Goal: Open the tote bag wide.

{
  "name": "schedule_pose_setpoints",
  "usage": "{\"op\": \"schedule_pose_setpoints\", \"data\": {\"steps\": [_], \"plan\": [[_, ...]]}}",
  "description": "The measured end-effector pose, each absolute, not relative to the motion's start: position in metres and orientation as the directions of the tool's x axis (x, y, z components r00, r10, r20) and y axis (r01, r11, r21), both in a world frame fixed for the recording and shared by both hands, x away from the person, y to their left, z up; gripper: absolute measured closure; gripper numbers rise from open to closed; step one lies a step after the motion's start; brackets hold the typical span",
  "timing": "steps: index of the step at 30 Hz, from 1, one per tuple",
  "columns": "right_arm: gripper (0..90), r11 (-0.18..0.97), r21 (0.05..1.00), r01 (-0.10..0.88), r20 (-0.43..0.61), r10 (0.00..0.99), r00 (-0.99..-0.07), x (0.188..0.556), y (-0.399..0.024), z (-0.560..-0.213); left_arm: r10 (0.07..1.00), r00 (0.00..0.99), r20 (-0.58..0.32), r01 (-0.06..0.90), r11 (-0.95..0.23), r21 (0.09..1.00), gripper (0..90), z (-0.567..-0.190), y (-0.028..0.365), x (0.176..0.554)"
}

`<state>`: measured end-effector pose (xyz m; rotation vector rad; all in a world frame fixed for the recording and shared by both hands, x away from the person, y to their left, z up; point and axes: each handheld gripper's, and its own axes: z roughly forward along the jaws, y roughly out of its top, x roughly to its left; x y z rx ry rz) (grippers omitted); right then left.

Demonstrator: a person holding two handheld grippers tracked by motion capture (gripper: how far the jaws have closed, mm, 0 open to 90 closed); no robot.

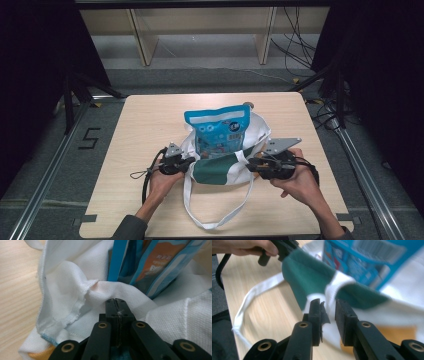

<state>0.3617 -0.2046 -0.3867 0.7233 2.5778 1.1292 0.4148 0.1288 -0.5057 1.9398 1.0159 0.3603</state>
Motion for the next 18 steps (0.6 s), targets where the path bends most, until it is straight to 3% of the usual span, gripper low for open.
{"op": "schedule_pose_setpoints", "data": {"steps": [5,9,14,18], "plan": [[75.3,0.497,0.797,0.343,-0.018,0.587,-0.809,0.355,-0.226,-0.379,0.772,0.621,-0.134,0.511,-0.269,0.817,88.4,-0.505,0.129,0.416],[77.1,0.402,0.885,0.236,-0.036,0.563,-0.826,0.364,-0.205,-0.362,0.775,0.617,-0.136,0.507,-0.259,0.822,88.3,-0.505,0.128,0.416],[83.8,0.45,0.852,0.269,0.0,0.513,-0.858,0.389,-0.163,-0.382,0.771,0.622,-0.135,0.506,-0.265,0.821,88.2,-0.503,0.13,0.415],[89.7,0.498,0.81,0.31,0.014,0.512,-0.859,0.396,-0.159,-0.403,0.769,0.625,-0.134,0.496,-0.259,0.829,87.7,-0.503,0.131,0.415]]}}
